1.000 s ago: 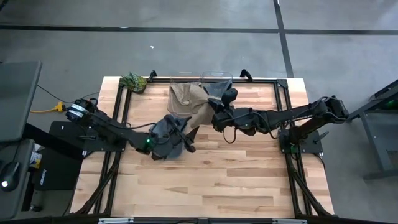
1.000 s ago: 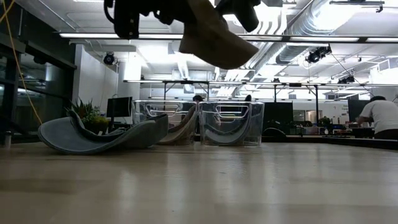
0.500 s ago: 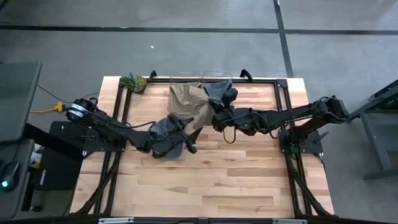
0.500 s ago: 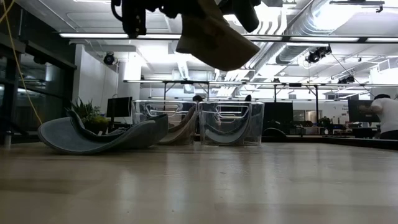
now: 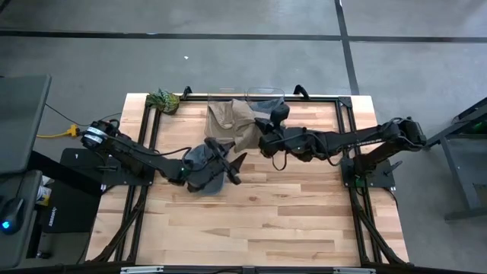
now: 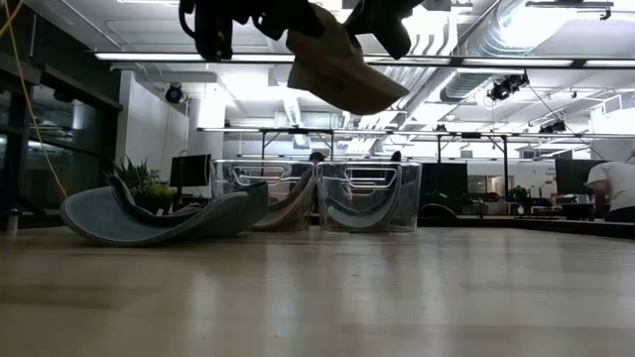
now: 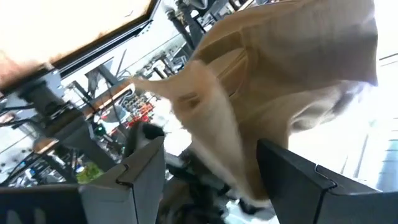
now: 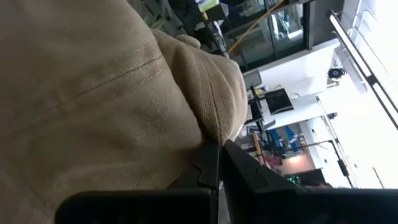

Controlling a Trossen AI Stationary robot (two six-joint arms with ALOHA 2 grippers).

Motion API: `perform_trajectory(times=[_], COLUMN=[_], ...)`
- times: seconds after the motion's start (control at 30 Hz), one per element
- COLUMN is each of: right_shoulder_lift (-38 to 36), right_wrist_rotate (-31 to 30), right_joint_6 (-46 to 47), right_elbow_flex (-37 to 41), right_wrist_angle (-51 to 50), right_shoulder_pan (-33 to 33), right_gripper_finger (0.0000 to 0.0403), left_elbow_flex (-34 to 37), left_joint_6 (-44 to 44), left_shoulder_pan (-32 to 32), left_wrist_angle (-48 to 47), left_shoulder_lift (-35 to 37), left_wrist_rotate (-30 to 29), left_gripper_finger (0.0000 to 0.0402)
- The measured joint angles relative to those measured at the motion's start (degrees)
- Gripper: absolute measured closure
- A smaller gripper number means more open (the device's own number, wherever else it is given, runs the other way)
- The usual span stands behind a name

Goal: Pick & Place hat
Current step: Put the brown cap into the left transparent bin

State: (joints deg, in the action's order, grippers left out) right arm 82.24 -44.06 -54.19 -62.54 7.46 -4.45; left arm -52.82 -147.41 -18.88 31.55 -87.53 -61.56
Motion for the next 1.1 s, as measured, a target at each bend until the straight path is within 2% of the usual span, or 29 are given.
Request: perform_trajectory(times=[0.3,0.57,0.7,0.9,1.1], right_shoulder_lift=[2.50,2.64,2.64,2.64,2.64], right_wrist_rotate=[1.60,1.07,1.03,-0.61,-2.20], right_joint_6=[-0.24,-2.92,-4.27,-4.35,-4.35], right_elbow_flex=[0.11,0.11,0.11,0.11,0.11], right_wrist_angle=[-0.02,2.79,4.33,4.33,4.41], right_shoulder_pan=[-0.07,-0.39,-1.41,-3.30,-5.09], right_gripper_finger=[0.0403,0.0403,0.0403,0.0403,0.0403], left_elbow_flex=[0.00,0.00,0.00,0.00,0.00], left_joint_6=[1.33,5.79,7.19,10.23,14.31], left_shoulder_pan=[3.59,3.50,3.50,3.50,3.50], left_wrist_angle=[1.51,1.31,1.32,1.28,0.87], left_shoulder_lift=[0.00,0.00,0.00,0.00,0.00], left_wrist_rotate=[5.80,5.71,5.16,5.58,5.72], left_gripper_finger=[0.0172,0.0180,0.0232,0.0382,0.0399])
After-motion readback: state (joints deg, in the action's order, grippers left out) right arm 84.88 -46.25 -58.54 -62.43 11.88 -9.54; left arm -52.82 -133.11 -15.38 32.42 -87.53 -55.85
